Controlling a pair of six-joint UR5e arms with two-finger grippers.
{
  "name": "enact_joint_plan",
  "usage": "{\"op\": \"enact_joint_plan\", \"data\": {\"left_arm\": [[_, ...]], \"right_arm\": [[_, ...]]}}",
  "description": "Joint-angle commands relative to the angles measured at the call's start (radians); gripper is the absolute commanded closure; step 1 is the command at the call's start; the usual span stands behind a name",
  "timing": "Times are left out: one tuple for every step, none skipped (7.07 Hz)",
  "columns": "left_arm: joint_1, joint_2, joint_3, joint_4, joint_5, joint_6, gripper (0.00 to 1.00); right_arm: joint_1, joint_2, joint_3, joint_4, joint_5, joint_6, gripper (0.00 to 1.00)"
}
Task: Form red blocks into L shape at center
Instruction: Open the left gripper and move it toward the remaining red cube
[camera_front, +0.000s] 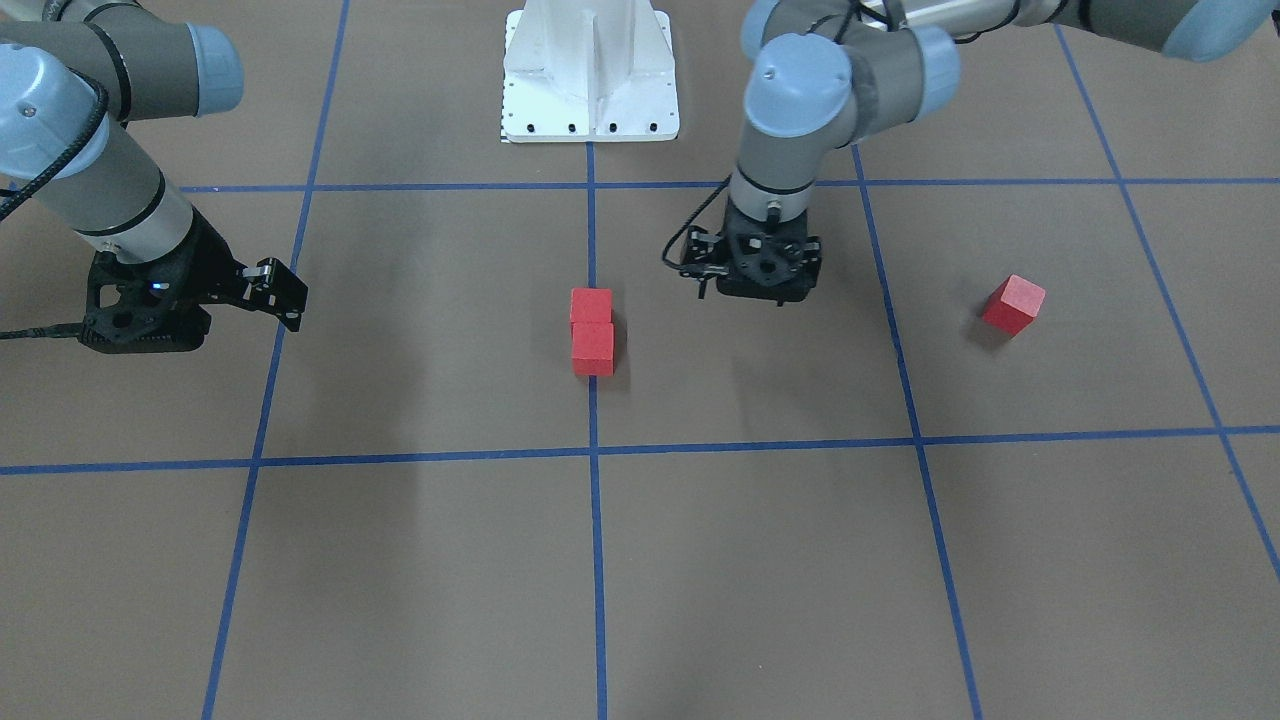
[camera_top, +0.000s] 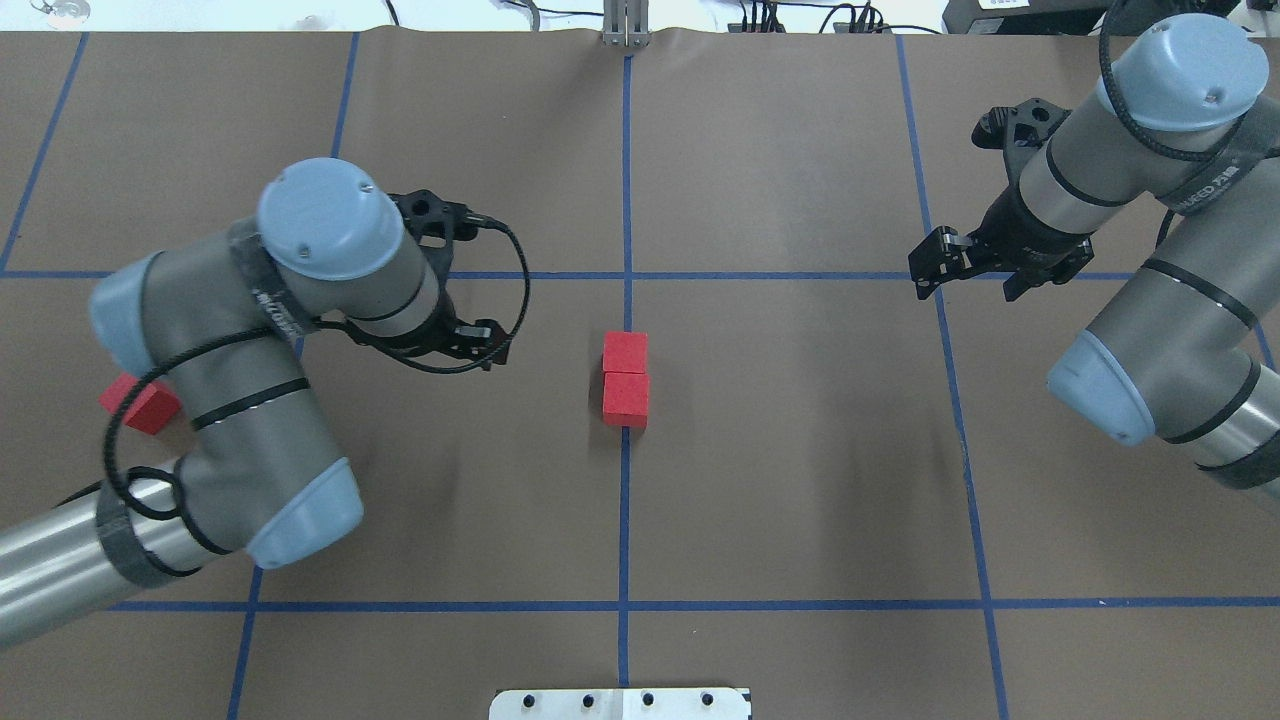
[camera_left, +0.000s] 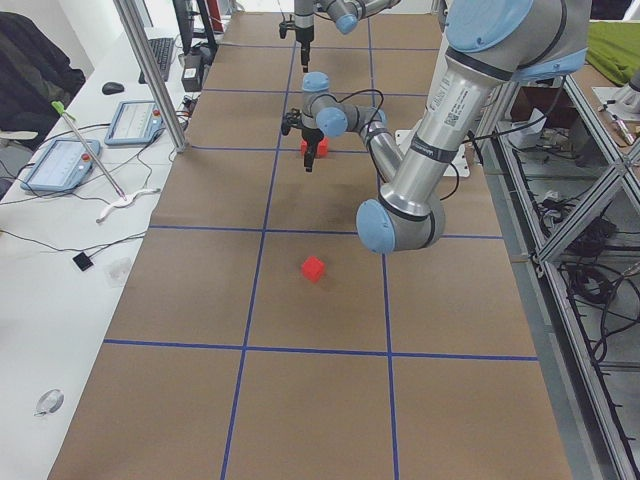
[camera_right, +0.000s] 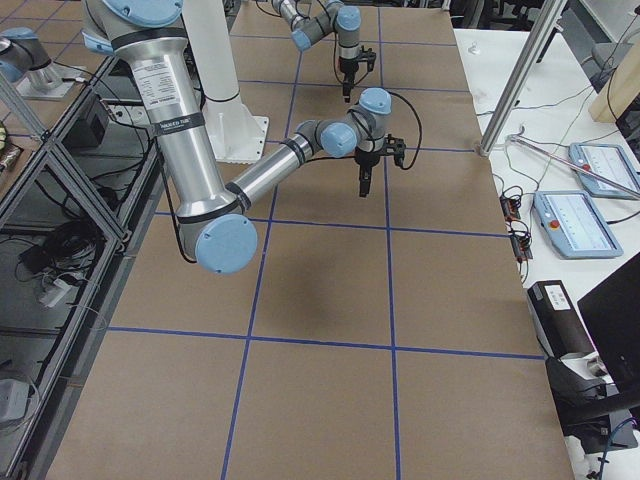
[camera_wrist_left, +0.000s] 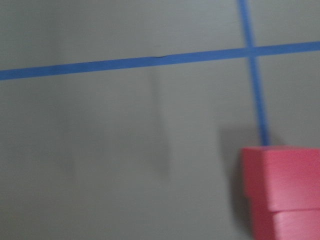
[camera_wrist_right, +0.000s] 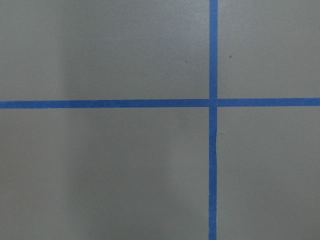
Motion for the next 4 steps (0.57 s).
{"op": "enact_joint_plan", "data": {"left_arm": [[-0.162,0.264,-0.062,-0.135,-0.119,0.284,0.00],[-0.258,0.361,-0.043,-0.194,-0.197,0.471,0.00],[-0.296,0.386,-0.026,-0.195,-0.207,0.556,0.00],[-0.301,0.407,-0.021,-0.196,-0.207,0.589,0.01]], "right_arm": [[0.000,-0.002,0.000,0.000,-0.001,0.000,0.00],[-0.001,-0.002,0.000,0.000,-0.003,0.002,0.00],[-0.001,-0.002,0.003,0.000,-0.001,0.009,0.00],[-0.003,0.000,0.005,0.000,-0.001,0.012,0.00]]}}
